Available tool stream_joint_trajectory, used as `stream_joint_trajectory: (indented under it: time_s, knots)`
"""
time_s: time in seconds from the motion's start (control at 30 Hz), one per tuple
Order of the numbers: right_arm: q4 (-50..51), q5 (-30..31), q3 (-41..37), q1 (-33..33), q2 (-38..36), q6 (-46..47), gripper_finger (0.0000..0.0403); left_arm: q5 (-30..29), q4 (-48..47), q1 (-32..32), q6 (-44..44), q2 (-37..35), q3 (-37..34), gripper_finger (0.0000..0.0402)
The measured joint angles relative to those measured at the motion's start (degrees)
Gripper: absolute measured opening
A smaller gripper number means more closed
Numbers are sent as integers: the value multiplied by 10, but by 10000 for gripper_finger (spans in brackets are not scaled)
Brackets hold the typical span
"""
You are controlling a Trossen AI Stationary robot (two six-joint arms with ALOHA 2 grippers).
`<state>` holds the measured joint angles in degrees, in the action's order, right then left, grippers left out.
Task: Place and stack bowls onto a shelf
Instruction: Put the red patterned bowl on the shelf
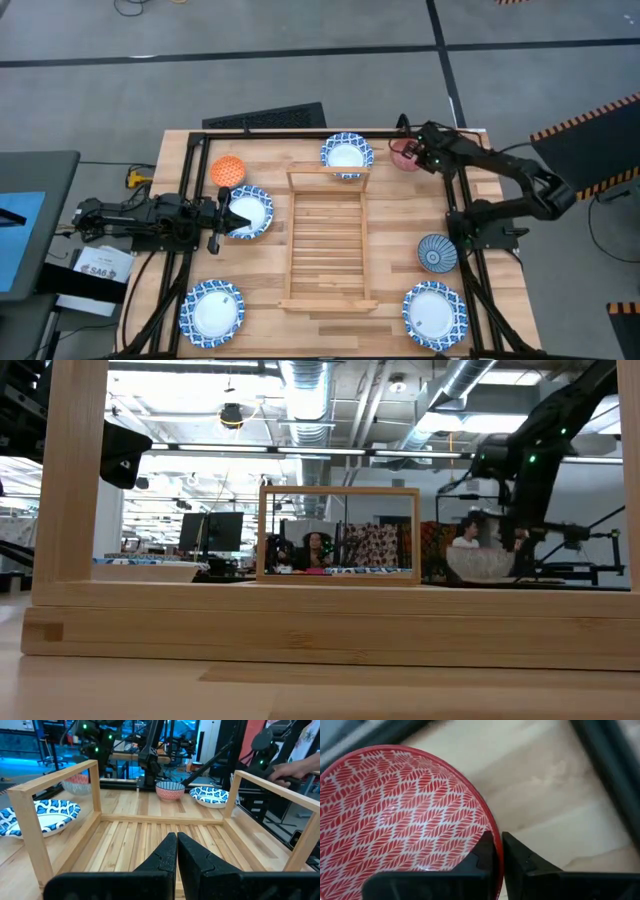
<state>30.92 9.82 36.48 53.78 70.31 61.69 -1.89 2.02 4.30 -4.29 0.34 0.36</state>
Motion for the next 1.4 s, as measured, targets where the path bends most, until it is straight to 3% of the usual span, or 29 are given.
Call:
stream_joint_trajectory:
  time_s: [0.23,0.43,0.57,0.7,0.9,1.1,1.4]
  knots:
    - [166,-20,65,-13,-94,-158,37,0,0,0,0,0,0,0]
    - [317,-141,112,-117,-133,-215,37,0,0,0,0,0,0,0]
    - [330,-175,112,-268,-135,-137,37,0,0,0,0,0,0,0]
    - [271,-173,112,-433,-110,-8,37,0,0,0,0,0,0,0]
    - [68,-87,112,-587,-23,178,37,0,0,0,0,0,0,0]
    - [-82,-10,127,-604,100,290,37,0,0,0,0,0,0,0]
    - [-1,-3,289,-569,271,269,37,0,0,0,0,0,0,0]
